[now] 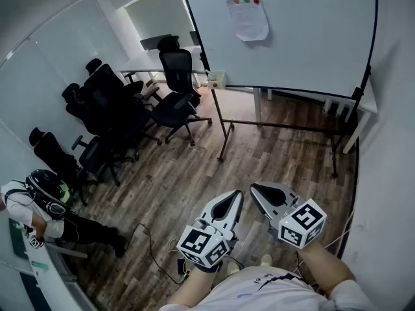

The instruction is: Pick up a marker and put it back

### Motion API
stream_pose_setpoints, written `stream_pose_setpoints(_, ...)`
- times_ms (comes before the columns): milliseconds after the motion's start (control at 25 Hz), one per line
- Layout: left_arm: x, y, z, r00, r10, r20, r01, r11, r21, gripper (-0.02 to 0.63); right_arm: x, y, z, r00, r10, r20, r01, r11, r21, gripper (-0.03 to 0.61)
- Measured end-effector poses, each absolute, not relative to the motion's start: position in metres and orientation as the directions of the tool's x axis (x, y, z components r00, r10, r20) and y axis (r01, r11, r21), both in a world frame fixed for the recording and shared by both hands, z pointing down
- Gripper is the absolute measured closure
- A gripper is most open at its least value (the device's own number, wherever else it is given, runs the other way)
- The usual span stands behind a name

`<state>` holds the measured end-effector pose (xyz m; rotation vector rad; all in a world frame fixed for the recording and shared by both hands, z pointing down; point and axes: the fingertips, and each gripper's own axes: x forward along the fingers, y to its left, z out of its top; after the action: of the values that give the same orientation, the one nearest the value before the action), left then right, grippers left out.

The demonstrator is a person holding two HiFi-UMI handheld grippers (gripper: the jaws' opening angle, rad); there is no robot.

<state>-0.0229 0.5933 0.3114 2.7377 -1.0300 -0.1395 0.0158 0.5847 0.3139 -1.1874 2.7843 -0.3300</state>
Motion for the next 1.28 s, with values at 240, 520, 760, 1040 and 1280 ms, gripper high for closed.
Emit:
stream_pose_setpoints(240,-0.01,0.595,0.313,0.749,-0.663,-0.015,-0.643,-0.731,0.228,0.603,0.03,0.585,0.317,-0.686,-0.728,0.007,-0.707,0.664,-0.245,0.565)
stream_pose_setpoints(520,0.005,0.595,0.315,0.747,-0.665,-0.001,-0.646,-0.727,0.232,0.601,0.045,0.588,0.316,-0.693,-0.721,-0.011,-0.699,0.675,-0.237,0.565)
stream_pose_setpoints(760,0.018,0.592,0.318,0.732,-0.681,0.012,-0.667,-0.713,0.215,0.602,0.07,0.586,0.315,-0.684,-0.728,-0.036,-0.702,0.671,-0.24,0.565)
stream_pose_setpoints(1040,0.035,0.588,0.32,0.727,-0.686,0.027,-0.677,-0.71,0.193,0.602,0.091,0.575,0.312,-0.678,-0.733,-0.055,-0.701,0.668,-0.25,0.565)
stream_pose_setpoints(1280,0.035,0.564,0.324,0.716,-0.697,0.028,-0.688,-0.699,0.196,0.602,0.091,0.554,0.313,-0.684,-0.728,-0.057,-0.697,0.674,-0.242,0.565)
